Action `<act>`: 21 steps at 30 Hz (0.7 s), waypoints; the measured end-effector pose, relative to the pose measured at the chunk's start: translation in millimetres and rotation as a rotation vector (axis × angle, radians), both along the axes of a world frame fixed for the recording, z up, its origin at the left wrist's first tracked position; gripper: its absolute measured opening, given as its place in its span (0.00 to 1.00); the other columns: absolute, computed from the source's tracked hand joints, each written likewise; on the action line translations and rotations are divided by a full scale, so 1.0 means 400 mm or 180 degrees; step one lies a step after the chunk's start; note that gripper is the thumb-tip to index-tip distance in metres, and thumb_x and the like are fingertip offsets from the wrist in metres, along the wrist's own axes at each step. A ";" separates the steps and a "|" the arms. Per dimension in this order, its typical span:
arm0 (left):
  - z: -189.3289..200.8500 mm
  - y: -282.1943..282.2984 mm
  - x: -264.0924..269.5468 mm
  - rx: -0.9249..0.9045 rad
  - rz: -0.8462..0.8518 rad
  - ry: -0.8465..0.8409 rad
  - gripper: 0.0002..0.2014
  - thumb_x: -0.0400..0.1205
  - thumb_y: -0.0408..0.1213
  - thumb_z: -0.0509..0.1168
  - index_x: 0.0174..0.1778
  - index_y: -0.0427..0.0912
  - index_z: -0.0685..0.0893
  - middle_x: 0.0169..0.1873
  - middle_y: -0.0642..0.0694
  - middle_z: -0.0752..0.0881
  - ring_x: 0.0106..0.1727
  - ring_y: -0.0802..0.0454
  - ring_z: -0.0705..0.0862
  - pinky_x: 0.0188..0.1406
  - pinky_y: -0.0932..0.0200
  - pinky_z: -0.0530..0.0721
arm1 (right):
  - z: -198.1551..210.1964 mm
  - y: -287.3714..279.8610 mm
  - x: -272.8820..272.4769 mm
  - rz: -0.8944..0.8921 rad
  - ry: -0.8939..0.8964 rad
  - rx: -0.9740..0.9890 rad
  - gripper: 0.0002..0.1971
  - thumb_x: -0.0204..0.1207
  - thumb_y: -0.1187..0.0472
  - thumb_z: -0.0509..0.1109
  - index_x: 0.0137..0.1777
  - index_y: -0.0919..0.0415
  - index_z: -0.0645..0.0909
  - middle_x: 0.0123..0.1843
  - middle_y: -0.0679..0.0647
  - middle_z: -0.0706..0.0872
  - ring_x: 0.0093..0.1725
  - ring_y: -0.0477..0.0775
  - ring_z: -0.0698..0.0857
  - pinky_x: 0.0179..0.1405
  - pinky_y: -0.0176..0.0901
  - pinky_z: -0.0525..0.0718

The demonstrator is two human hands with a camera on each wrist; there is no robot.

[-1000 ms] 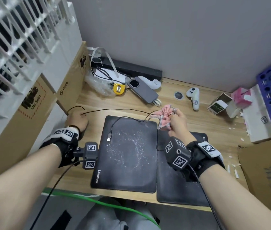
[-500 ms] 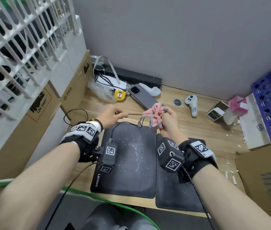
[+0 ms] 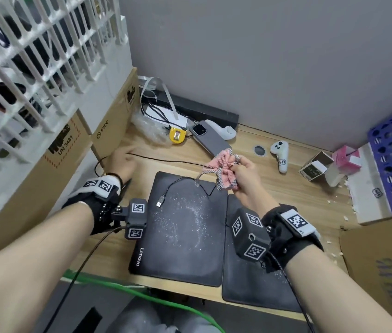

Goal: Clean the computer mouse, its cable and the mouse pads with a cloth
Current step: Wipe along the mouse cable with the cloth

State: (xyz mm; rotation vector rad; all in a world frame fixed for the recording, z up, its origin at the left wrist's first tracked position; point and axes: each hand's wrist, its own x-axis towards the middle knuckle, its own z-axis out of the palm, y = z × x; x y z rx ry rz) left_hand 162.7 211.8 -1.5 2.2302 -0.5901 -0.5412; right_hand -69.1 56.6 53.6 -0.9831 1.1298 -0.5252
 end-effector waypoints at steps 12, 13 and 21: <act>0.112 -0.116 -0.100 -0.0333 -0.1894 -0.0064 0.10 0.82 0.44 0.67 0.38 0.51 0.90 0.24 0.60 0.85 0.22 0.64 0.77 0.27 0.75 0.72 | -0.014 0.027 0.093 -0.0364 -0.0094 -0.0256 0.14 0.80 0.70 0.65 0.40 0.49 0.75 0.54 0.64 0.84 0.37 0.56 0.85 0.24 0.40 0.82; 0.106 -0.113 -0.090 -0.0333 -0.1764 -0.0074 0.09 0.82 0.45 0.67 0.41 0.50 0.91 0.28 0.57 0.87 0.24 0.62 0.78 0.29 0.73 0.75 | -0.011 0.028 0.095 -0.0422 -0.0089 -0.0282 0.15 0.80 0.71 0.64 0.43 0.47 0.73 0.54 0.64 0.83 0.35 0.54 0.83 0.21 0.39 0.79; 0.069 -0.084 -0.042 -0.0304 -0.1389 0.0312 0.07 0.82 0.39 0.68 0.40 0.47 0.90 0.30 0.53 0.85 0.21 0.64 0.75 0.30 0.72 0.75 | -0.010 0.028 0.088 -0.0189 -0.0001 -0.0315 0.19 0.76 0.72 0.62 0.51 0.43 0.74 0.64 0.68 0.81 0.35 0.57 0.85 0.23 0.42 0.80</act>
